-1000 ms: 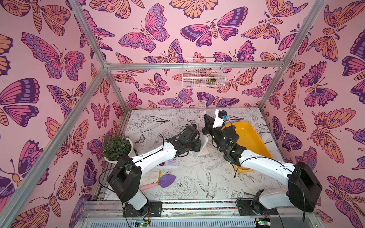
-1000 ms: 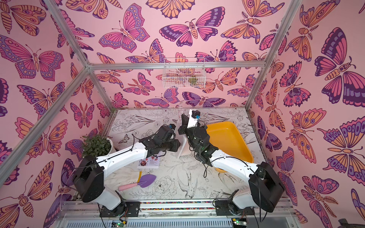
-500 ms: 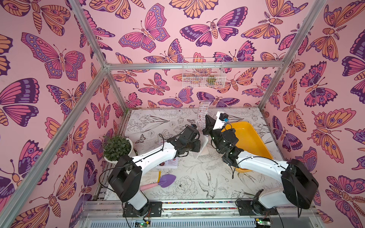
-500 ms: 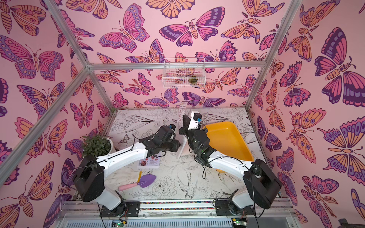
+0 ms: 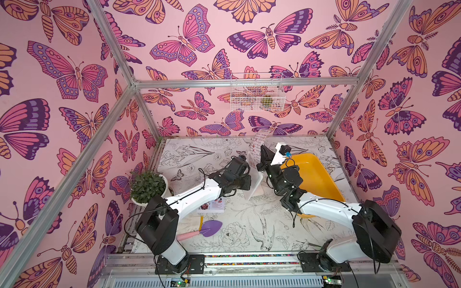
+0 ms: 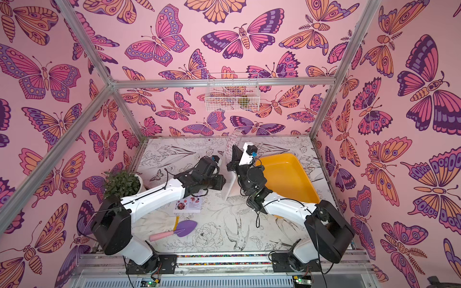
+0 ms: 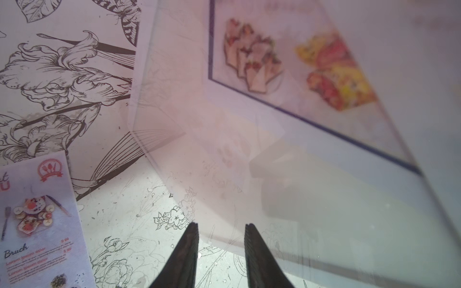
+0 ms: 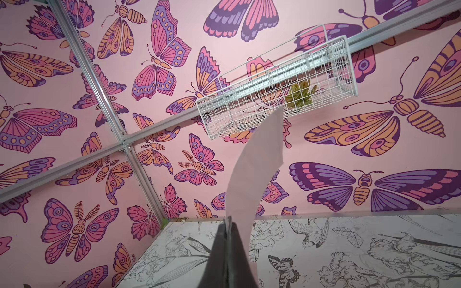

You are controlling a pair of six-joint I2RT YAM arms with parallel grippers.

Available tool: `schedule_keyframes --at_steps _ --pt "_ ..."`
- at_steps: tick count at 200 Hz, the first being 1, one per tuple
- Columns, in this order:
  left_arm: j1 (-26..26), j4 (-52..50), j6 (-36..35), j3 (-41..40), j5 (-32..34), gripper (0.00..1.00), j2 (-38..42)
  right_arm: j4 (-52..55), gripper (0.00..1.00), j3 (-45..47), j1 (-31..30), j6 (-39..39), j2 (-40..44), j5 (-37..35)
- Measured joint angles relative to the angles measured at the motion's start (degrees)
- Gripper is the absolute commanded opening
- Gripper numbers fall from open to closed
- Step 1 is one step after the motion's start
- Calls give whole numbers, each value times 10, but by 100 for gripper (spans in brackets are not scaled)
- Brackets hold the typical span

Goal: Replace the menus in the menu holders
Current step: Insert the menu into the menu holder.

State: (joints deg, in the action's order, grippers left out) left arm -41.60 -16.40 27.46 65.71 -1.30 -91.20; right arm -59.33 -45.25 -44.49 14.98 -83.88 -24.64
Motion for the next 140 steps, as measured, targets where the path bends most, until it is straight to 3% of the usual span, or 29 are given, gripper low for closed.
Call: schedule_keyframes --at_steps 140 --pt "7 16 0 -18 -9 34 0 -52 0 12 -6 19 -27 -14"
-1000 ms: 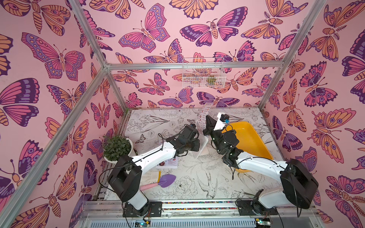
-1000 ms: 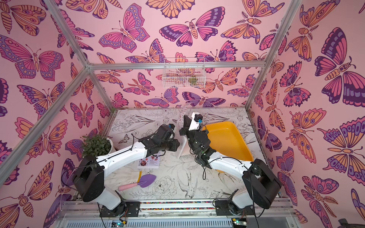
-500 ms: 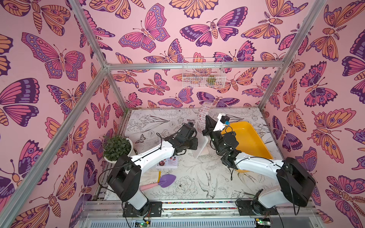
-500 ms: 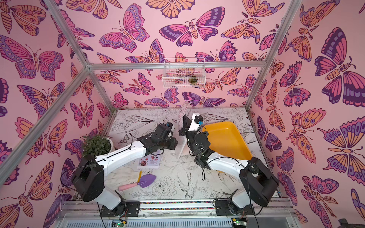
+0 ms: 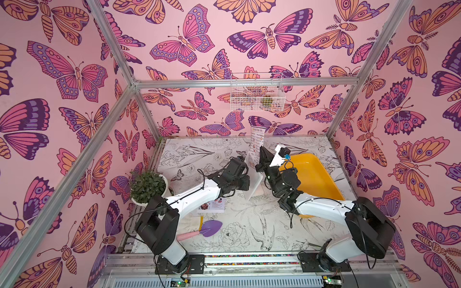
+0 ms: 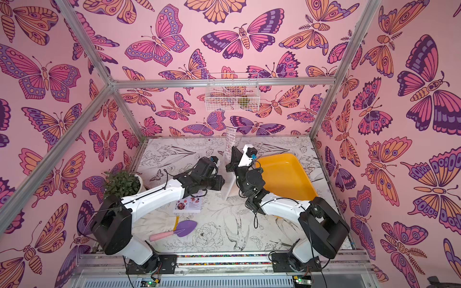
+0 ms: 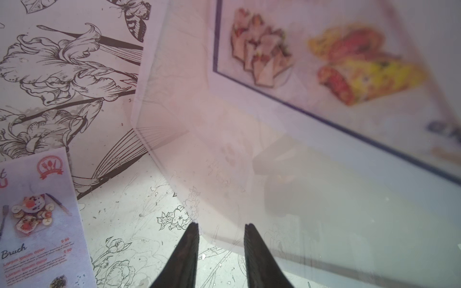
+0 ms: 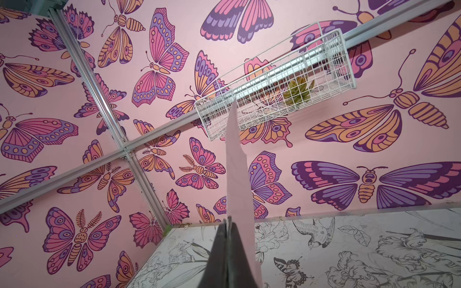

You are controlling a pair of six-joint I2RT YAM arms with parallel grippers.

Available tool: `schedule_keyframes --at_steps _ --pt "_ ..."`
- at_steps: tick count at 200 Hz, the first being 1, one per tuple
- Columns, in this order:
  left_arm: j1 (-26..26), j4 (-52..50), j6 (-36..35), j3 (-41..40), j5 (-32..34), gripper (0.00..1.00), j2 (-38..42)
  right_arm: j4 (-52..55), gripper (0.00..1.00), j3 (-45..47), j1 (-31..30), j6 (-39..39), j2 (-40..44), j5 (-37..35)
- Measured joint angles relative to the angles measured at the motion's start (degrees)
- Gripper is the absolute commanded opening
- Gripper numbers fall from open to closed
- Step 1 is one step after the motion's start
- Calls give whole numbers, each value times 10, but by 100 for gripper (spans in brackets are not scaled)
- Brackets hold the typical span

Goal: Replace the menus in the menu holders
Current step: Insert the menu into the menu holder.

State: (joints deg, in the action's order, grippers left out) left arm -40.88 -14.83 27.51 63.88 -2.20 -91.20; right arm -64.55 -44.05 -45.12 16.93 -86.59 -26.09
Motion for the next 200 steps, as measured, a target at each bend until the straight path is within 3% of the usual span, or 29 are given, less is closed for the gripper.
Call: schedule_keyframes --at_steps 200 --pt "5 16 0 -9 1 34 0 -38 0 18 -15 49 -9 -28"
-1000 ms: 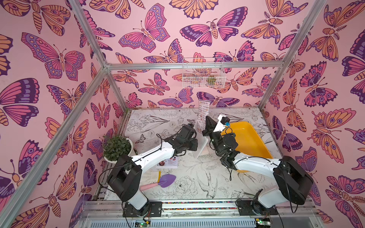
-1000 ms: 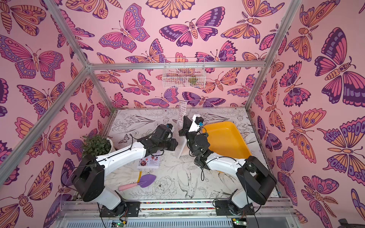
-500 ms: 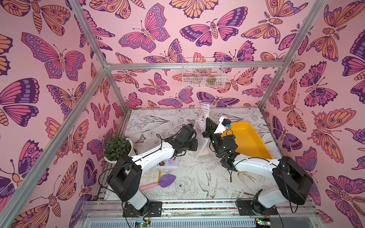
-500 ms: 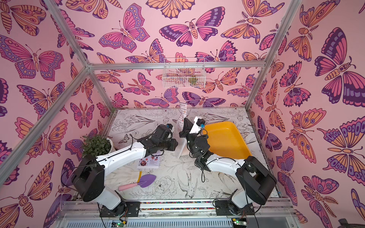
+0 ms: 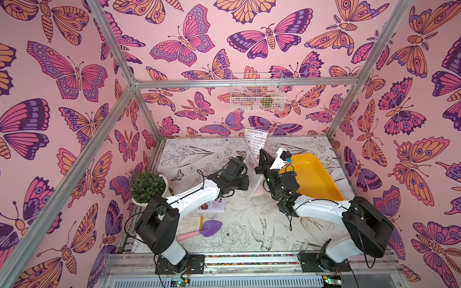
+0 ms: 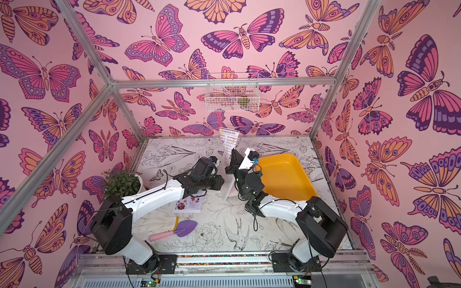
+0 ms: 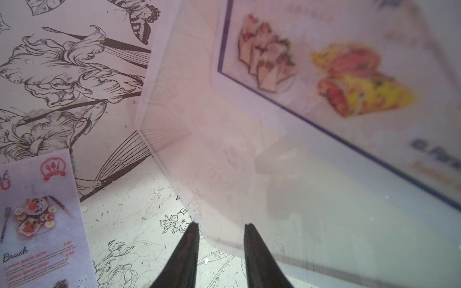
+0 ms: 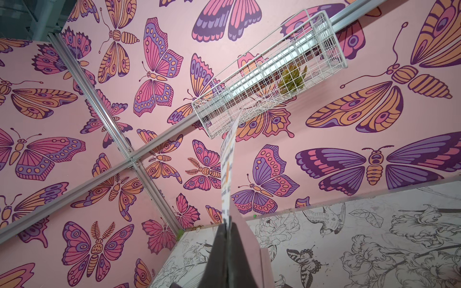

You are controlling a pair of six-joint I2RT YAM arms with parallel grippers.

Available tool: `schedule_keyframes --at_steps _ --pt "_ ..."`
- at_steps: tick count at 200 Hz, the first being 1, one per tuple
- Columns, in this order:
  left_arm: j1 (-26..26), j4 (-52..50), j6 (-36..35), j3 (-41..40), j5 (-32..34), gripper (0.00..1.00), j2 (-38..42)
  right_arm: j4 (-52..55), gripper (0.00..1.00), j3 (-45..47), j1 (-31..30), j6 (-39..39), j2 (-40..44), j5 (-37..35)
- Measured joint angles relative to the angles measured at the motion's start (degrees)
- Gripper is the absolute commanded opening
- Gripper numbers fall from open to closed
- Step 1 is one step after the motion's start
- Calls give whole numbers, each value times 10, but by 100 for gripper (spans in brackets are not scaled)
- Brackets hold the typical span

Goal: Replace the menus in the menu holders
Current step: Insert the menu into the menu holder.

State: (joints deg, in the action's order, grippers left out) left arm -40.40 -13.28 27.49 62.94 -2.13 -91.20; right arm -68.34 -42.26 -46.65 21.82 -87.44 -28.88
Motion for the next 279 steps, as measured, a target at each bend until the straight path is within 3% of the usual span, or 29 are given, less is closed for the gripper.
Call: schedule_keyframes --at_steps 108,159,279 --pt "4 0 0 -1 0 34 0 -43 0 12 -3 -4 -9 -11" --pt "7 0 -3 -3 2 34 0 18 22 12 -3 -11 7 -10" --pt "13 0 -13 -11 4 34 7 292 53 -62 26 -9 84 34"
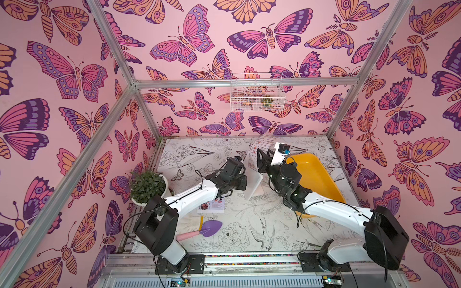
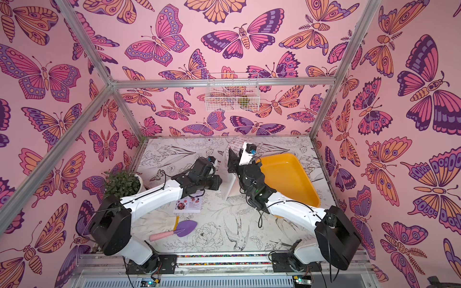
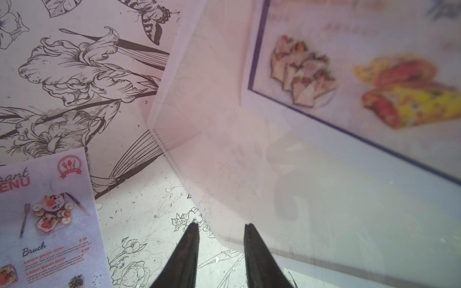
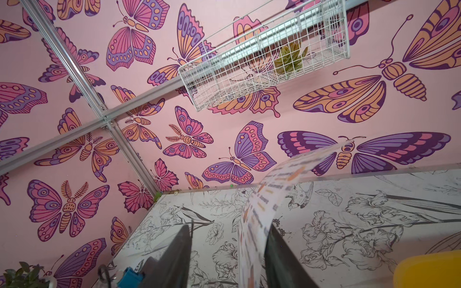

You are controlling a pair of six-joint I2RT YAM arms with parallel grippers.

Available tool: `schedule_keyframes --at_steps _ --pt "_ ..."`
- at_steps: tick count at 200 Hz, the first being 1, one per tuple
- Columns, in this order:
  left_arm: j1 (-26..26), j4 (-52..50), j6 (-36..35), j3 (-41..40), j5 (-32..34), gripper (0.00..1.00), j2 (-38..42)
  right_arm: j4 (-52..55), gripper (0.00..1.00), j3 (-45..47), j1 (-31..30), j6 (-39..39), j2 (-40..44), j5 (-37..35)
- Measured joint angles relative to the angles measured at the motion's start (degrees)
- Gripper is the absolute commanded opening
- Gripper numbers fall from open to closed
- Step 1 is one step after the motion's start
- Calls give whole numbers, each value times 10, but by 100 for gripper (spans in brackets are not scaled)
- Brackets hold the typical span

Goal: Replace the menus in the menu holders
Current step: Insert the menu into the menu holder.

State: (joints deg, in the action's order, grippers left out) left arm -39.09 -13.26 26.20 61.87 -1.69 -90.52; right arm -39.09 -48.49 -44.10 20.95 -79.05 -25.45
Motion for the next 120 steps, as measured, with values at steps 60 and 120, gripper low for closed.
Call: schedule_keyframes --at_steps 60,120 --pt "1 0 -2 0 0 34 0 153 62 -57 71 79 19 92" --pt "1 0 -2 0 0 33 0 234 35 -93 111 132 22 183"
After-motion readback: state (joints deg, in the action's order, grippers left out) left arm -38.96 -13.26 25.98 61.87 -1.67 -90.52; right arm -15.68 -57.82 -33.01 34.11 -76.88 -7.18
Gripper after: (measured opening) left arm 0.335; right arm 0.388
